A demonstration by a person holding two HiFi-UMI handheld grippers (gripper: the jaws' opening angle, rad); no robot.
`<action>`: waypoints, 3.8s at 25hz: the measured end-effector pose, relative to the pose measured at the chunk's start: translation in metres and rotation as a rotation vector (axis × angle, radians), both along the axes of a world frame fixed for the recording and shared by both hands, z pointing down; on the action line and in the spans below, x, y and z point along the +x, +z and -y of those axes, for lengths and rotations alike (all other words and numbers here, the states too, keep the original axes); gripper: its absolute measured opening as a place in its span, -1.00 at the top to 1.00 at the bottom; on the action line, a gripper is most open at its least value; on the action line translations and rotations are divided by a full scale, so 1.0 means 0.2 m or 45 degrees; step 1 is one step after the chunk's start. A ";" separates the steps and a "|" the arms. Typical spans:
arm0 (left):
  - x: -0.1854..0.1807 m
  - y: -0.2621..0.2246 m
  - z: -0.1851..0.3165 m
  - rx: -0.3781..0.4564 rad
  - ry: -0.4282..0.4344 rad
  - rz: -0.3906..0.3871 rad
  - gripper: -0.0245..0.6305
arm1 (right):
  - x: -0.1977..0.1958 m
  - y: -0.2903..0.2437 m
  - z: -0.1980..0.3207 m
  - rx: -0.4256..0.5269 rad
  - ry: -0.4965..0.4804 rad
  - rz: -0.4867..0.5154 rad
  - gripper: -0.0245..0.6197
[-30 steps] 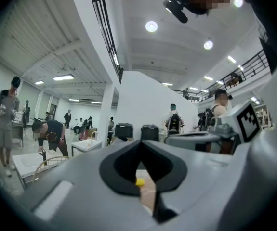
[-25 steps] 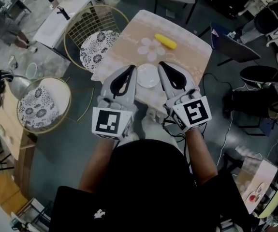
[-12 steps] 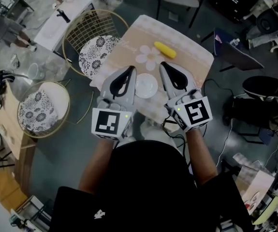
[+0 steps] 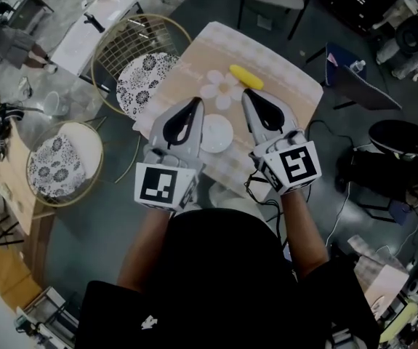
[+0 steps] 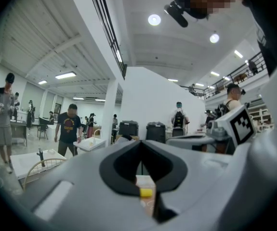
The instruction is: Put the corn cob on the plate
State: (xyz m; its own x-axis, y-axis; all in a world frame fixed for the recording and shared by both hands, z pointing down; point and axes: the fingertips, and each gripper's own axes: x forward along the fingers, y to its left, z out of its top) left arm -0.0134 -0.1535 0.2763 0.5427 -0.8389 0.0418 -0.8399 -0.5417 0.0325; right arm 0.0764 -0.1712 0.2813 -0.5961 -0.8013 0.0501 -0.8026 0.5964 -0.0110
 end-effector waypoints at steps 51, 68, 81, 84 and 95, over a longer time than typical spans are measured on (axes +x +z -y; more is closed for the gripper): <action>0.00 0.41 0.83 -0.245 0.173 0.018 0.90 | 0.26 1.01 0.91 -0.521 0.143 -0.327 0.91; -0.05 0.61 0.91 -0.352 0.208 0.062 0.90 | 0.30 1.82 1.05 -0.935 -0.013 -0.694 0.30; -0.07 0.69 0.94 -0.395 0.200 0.098 0.90 | 0.36 2.12 1.08 -1.118 -0.080 -0.881 0.16; -0.07 0.71 0.94 -0.403 0.197 0.105 0.90 | 0.36 2.15 1.08 -1.131 -0.090 -0.912 0.13; -0.08 0.73 0.95 -0.422 0.185 0.107 0.90 | 0.36 2.23 1.08 -1.154 -0.145 -0.916 0.05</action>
